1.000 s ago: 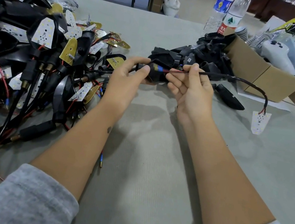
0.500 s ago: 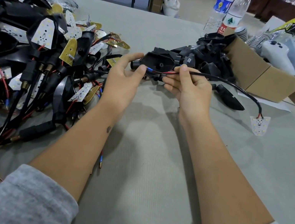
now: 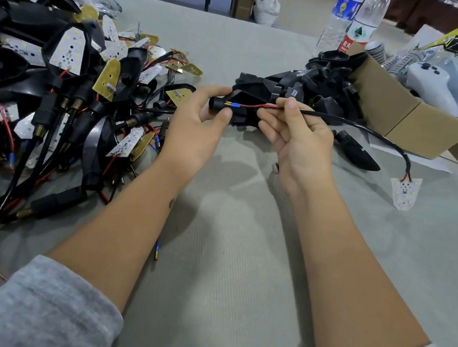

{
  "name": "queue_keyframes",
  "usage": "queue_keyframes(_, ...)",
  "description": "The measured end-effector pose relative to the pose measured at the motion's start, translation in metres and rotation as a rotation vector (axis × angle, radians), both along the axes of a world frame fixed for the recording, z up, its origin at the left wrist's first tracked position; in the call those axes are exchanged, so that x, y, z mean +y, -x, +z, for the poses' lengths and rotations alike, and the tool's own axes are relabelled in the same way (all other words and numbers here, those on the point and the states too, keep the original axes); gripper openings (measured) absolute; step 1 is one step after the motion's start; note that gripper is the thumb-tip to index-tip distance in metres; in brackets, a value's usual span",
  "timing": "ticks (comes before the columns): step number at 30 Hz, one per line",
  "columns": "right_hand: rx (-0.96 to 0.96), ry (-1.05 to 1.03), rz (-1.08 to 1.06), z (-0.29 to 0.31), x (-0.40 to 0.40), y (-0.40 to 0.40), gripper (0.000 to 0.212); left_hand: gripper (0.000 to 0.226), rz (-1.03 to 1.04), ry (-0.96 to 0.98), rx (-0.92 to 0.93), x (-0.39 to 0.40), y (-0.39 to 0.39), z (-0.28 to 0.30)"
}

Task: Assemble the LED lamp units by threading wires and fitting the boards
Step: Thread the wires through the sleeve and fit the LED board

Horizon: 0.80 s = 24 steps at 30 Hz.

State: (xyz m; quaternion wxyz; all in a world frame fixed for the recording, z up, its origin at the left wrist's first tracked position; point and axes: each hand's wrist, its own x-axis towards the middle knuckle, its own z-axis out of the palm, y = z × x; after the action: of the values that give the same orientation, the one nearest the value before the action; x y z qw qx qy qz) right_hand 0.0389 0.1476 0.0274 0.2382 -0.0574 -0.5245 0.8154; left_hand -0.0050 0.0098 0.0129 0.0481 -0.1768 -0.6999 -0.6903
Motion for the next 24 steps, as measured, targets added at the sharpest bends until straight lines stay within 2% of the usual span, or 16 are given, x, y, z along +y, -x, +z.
queue_keyframes(10, -0.074, -0.198, 0.006, -0.002, 0.002, 0.0, 0.011, 0.029, 0.019, -0.054, -0.006, -0.003, -0.004, 0.004)
queue_keyframes(19, 0.053, 0.151, 0.091, 0.001, -0.004, 0.001, 0.013, 0.038, -0.061, -0.013, -0.005, 0.0, -0.003, 0.002)
queue_keyframes(24, 0.003, 0.027, 0.129, -0.002, -0.008, 0.001, 0.013, 0.057, -0.05, -0.015, -0.067, 0.0, -0.001, -0.001)
